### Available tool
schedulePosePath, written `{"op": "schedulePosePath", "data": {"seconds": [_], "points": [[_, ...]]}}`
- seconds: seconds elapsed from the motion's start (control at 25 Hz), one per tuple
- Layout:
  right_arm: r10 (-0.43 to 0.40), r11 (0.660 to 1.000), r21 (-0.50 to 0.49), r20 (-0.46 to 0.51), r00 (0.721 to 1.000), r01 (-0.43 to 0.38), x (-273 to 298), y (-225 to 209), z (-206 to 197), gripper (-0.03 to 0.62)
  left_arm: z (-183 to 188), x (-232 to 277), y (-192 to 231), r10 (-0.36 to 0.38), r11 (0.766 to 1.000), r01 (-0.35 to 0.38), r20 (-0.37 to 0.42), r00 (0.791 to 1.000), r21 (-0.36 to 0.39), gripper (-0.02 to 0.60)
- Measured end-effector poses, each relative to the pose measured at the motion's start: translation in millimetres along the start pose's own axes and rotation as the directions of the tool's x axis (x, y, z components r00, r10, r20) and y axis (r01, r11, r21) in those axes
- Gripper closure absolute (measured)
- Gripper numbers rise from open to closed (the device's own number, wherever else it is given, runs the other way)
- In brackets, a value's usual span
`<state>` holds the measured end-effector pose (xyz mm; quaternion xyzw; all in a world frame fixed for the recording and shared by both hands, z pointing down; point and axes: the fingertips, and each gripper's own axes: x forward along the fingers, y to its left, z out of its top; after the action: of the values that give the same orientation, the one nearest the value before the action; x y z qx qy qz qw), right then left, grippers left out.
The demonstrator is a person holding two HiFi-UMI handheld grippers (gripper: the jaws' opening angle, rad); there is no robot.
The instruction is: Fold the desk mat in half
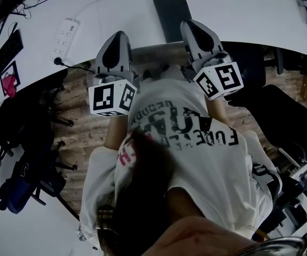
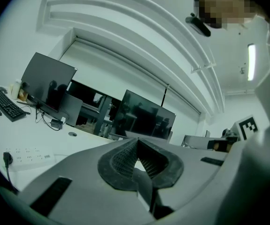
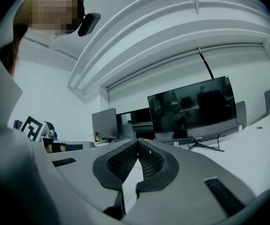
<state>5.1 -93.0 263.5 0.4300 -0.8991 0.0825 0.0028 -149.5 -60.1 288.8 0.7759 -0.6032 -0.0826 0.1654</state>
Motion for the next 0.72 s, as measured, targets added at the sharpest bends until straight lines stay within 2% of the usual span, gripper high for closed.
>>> {"op": "schedulePosePath", "data": {"seconds": [0.72], "points": [[-0.015, 1.0, 0.023, -0.008, 1.0, 0.015, -7.4, 7.1, -9.8, 0.594, -4.1, -9.3, -1.5, -0.015, 1.0, 0.015, -0.007, 1.0, -0.016, 0.578]]}}
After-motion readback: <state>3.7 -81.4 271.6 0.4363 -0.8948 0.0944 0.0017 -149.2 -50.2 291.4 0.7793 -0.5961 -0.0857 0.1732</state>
